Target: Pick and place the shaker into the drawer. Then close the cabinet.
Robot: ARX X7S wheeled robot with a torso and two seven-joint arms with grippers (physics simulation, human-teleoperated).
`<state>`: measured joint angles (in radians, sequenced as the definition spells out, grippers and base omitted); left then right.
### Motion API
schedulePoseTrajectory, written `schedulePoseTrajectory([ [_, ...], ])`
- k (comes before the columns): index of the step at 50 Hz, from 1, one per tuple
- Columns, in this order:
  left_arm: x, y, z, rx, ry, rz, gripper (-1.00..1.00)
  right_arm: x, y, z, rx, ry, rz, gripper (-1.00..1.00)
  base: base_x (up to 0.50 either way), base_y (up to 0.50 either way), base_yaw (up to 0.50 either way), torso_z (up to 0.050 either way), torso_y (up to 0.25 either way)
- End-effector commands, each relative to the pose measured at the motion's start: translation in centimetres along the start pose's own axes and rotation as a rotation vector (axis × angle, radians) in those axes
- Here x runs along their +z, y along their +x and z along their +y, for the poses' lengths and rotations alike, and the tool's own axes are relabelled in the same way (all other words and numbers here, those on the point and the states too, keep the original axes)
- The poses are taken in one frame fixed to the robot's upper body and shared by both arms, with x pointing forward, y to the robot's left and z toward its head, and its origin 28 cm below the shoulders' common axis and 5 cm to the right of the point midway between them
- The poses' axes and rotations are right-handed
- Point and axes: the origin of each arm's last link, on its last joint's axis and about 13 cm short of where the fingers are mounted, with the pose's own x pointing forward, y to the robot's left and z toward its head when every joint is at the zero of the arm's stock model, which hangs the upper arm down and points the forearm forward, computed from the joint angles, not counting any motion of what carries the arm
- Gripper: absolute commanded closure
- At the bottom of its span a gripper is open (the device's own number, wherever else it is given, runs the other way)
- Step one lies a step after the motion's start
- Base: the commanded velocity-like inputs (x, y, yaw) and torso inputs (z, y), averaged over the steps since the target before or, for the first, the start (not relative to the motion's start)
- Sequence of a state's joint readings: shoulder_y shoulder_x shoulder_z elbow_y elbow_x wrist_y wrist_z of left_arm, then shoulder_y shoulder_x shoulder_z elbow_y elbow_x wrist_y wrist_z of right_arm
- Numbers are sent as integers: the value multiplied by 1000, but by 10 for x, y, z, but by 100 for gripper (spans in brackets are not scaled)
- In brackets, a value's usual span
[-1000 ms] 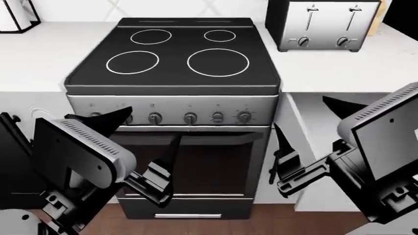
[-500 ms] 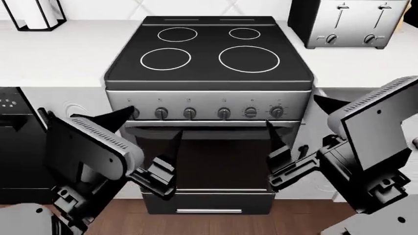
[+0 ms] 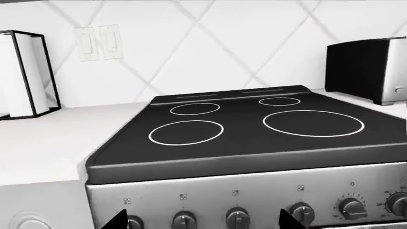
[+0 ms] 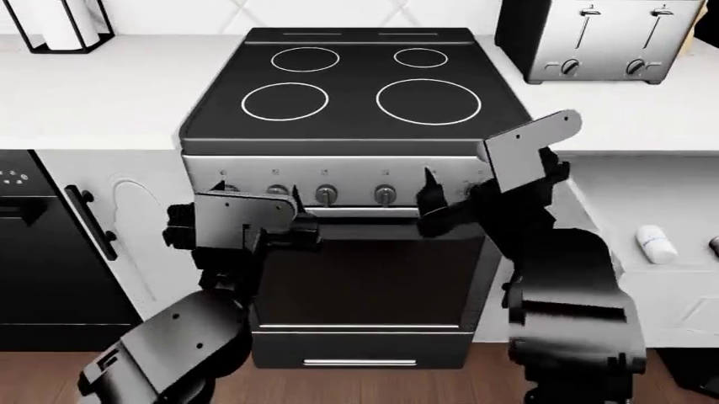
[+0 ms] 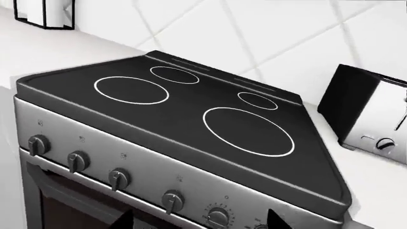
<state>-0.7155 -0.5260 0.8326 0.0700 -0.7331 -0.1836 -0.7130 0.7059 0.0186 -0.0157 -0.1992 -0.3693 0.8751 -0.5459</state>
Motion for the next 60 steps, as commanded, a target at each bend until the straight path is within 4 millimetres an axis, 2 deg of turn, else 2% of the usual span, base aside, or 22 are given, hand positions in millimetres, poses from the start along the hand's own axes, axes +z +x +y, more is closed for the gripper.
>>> schedulePoseTrajectory([
  [1, -74, 13, -11, 120, 63, 129, -100, -84, 24, 21, -60, 330, 39, -100, 0, 0, 0, 0, 0],
  [9, -117, 7, -10, 147, 132, 223, -100, -145, 27, 43, -97, 497, 117, -100, 0, 0, 0, 0, 0],
  [15, -159, -14, -5, 117, 205, 334, -100, -185, 22, 68, -150, 663, 121, -100, 0, 0, 0, 0, 0],
  [19, -163, -15, -2, 156, 203, 371, -100, -205, 16, 83, -143, 670, 149, -100, 0, 0, 0, 0, 0],
  [24, -162, -24, 1, 155, 184, 367, -100, -210, 15, 87, -142, 583, 172, -100, 0, 0, 0, 0, 0],
  [26, -158, -19, 8, 247, 98, 385, -100, -214, 1, 80, -206, 598, 176, -100, 0, 0, 0, 0, 0],
  [29, -158, -17, 11, 252, 65, 408, -100, -215, -6, 77, -238, 613, 176, -100, 0, 0, 0, 0, 0],
  [40, -155, -17, 13, 267, 4, 440, -100, -216, -7, 77, -231, 623, 179, -100, 0, 0, 0, 0, 0],
  [60, -155, -22, 10, 240, 66, 460, -100, -215, -7, 79, -186, 619, 199, -100, 0, 0, 0, 0, 0],
])
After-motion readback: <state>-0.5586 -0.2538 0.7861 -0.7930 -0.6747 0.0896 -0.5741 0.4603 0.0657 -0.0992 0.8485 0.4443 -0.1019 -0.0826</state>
